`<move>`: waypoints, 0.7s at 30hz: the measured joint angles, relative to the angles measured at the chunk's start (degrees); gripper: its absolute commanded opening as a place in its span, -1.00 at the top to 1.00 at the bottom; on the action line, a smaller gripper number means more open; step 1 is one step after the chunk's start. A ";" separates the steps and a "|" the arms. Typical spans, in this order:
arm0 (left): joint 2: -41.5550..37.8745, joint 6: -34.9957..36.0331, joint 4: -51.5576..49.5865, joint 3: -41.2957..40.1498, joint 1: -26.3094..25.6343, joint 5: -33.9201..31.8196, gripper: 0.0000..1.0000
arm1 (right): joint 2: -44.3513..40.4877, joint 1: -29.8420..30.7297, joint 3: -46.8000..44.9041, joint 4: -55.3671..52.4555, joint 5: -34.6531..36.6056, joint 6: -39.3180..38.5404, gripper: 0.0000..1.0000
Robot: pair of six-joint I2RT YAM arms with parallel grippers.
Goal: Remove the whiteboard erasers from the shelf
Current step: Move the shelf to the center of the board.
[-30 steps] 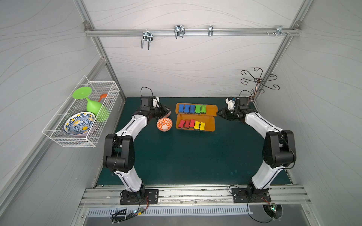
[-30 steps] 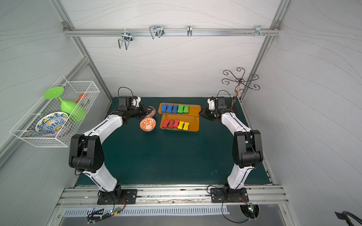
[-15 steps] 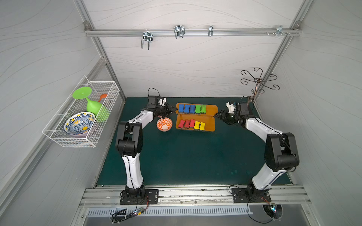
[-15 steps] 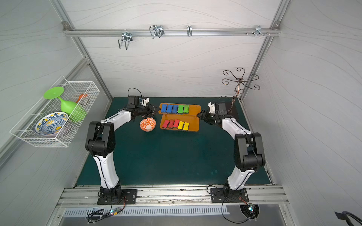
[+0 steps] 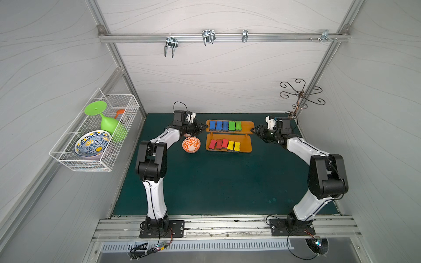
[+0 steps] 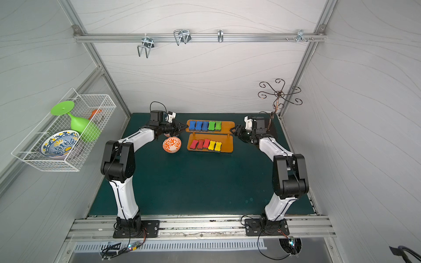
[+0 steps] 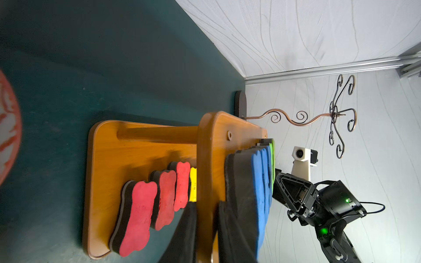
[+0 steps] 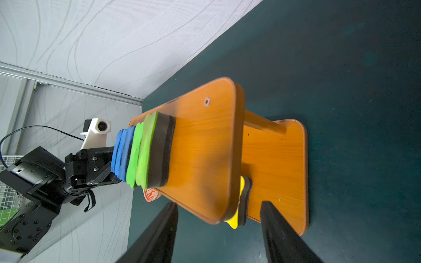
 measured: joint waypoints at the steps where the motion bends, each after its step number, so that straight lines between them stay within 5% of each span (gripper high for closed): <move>1: -0.04 -0.02 0.33 -0.42 -0.22 0.00 0.82 | 0.24 -0.11 0.00 0.31 -0.13 0.17 -0.18; 21: -6.56 0.39 1.25 -9.40 -0.94 0.11 0.89 | 1.22 -0.83 -1.07 2.21 -0.28 0.81 -0.02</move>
